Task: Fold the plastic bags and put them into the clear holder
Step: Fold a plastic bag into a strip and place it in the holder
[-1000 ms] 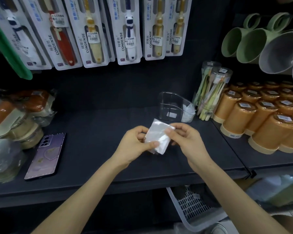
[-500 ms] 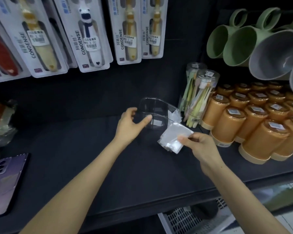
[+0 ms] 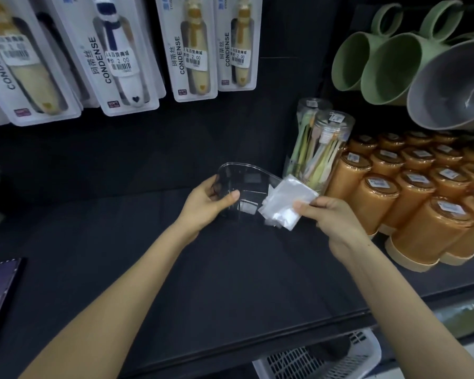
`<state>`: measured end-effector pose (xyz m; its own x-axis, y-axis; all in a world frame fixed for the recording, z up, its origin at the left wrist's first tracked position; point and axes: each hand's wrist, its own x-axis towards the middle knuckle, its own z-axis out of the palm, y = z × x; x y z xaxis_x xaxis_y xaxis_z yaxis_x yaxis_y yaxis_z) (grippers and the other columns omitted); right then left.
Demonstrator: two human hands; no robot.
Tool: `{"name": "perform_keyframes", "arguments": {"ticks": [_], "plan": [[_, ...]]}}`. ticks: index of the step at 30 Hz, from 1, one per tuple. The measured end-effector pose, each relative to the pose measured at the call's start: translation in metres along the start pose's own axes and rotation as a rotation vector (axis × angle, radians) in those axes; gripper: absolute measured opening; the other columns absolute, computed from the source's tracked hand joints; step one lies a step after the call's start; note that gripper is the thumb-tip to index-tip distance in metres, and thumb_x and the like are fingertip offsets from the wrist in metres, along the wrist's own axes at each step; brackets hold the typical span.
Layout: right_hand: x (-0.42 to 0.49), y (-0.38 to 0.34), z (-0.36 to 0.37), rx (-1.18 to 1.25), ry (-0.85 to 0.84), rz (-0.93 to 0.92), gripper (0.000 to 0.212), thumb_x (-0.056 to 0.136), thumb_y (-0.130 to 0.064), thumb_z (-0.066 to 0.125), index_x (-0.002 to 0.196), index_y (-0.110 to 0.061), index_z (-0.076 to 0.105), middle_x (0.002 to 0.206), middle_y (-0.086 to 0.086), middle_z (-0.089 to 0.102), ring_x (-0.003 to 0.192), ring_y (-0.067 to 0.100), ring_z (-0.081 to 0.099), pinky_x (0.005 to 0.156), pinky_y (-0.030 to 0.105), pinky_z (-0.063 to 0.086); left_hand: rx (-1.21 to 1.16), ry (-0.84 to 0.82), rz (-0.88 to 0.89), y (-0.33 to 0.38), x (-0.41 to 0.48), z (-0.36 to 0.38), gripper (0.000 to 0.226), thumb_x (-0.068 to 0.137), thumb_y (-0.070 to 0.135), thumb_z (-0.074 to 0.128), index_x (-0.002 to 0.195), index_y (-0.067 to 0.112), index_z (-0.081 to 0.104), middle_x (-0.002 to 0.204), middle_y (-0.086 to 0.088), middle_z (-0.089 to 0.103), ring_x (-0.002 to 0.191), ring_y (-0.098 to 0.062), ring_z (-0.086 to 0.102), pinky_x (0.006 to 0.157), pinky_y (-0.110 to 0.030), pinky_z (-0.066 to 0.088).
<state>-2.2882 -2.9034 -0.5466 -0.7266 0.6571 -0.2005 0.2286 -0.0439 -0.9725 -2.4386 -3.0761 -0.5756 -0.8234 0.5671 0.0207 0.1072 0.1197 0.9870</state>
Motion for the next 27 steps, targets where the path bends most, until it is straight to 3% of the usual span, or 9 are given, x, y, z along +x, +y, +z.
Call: {"name": "perform_keyframes", "arguments": {"ticks": [3, 7, 12, 15, 18, 23, 27], "plan": [[0.0, -0.012, 0.011, -0.013, -0.033, -0.007, 0.006, 0.081, -0.009, 0.074, 0.077, -0.01, 0.07, 0.081, -0.002, 0.07, 0.073, 0.005, 0.061, 0.056, 0.008, 0.045, 0.002, 0.015, 0.017, -0.003, -0.026, -0.003, 0.046, 0.086, 0.005, 0.067, 0.098, 0.044, 0.047, 0.076, 0.048, 0.058, 0.083, 0.023, 0.058, 0.075, -0.002, 0.044], [-0.005, -0.015, 0.035, -0.141, -0.11, 0.007, 0.009, 0.078, -0.006, 0.077, 0.077, 0.0, 0.07, 0.071, 0.001, 0.068, 0.059, 0.007, 0.061, 0.051, 0.012, 0.048, 0.014, 0.024, 0.046, -0.014, -0.055, -0.008, 0.059, 0.083, 0.002, 0.069, 0.109, 0.048, 0.044, 0.088, 0.048, 0.059, 0.094, 0.022, 0.056, 0.083, -0.005, 0.045], [-0.016, -0.006, 0.053, -0.722, -0.049, -0.157, 0.029, 0.078, -0.026, 0.073, 0.056, -0.018, 0.056, 0.063, -0.001, 0.057, 0.064, 0.017, 0.055, 0.06, 0.027, 0.039, -0.021, 0.078, 0.081, -0.016, -0.082, -0.007, 0.066, 0.079, 0.001, 0.072, 0.115, 0.047, 0.042, 0.093, 0.048, 0.058, 0.099, 0.023, 0.054, 0.086, -0.004, 0.043], [-0.032, -0.005, 0.063, -1.046, 0.129, -0.378, 0.009, 0.082, -0.033, 0.065, 0.079, -0.03, 0.073, 0.088, 0.0, 0.064, 0.089, 0.024, 0.059, 0.072, 0.029, 0.039, -0.036, 0.099, 0.105, -0.017, -0.094, -0.007, 0.068, 0.074, 0.014, 0.076, 0.127, 0.042, 0.044, 0.111, 0.034, 0.062, 0.111, 0.012, 0.056, 0.093, -0.009, 0.044], [-0.037, -0.001, 0.069, -1.224, 0.212, -0.505, 0.018, 0.085, -0.032, 0.063, 0.099, -0.031, 0.074, 0.102, 0.003, 0.058, 0.098, 0.027, 0.052, 0.084, 0.033, 0.031, -0.026, 0.098, 0.138, -0.015, -0.103, -0.005, 0.078, 0.067, 0.027, 0.077, 0.137, 0.034, 0.043, 0.126, 0.024, 0.059, 0.118, 0.004, 0.055, 0.098, -0.013, 0.043], [-0.038, 0.0, 0.074, -1.379, 0.177, -0.484, 0.022, 0.089, -0.038, 0.057, 0.105, -0.031, 0.071, 0.108, 0.002, 0.053, 0.106, 0.027, 0.047, 0.091, 0.036, 0.028, 0.013, 0.126, 0.152, -0.012, -0.112, -0.005, 0.086, 0.065, 0.03, 0.079, 0.143, 0.027, 0.043, 0.126, 0.025, 0.058, 0.118, 0.006, 0.054, 0.102, -0.016, 0.042], [-0.041, -0.004, 0.071, -1.355, 0.1, -0.456, 0.034, 0.084, -0.053, 0.06, 0.115, -0.038, 0.065, 0.112, 0.003, 0.053, 0.106, 0.025, 0.051, 0.091, 0.036, 0.03, 0.025, 0.143, 0.147, -0.013, -0.115, -0.005, 0.083, 0.071, 0.022, 0.081, 0.145, 0.024, 0.042, 0.129, 0.021, 0.058, 0.119, 0.006, 0.053, 0.103, -0.017, 0.041]]}}
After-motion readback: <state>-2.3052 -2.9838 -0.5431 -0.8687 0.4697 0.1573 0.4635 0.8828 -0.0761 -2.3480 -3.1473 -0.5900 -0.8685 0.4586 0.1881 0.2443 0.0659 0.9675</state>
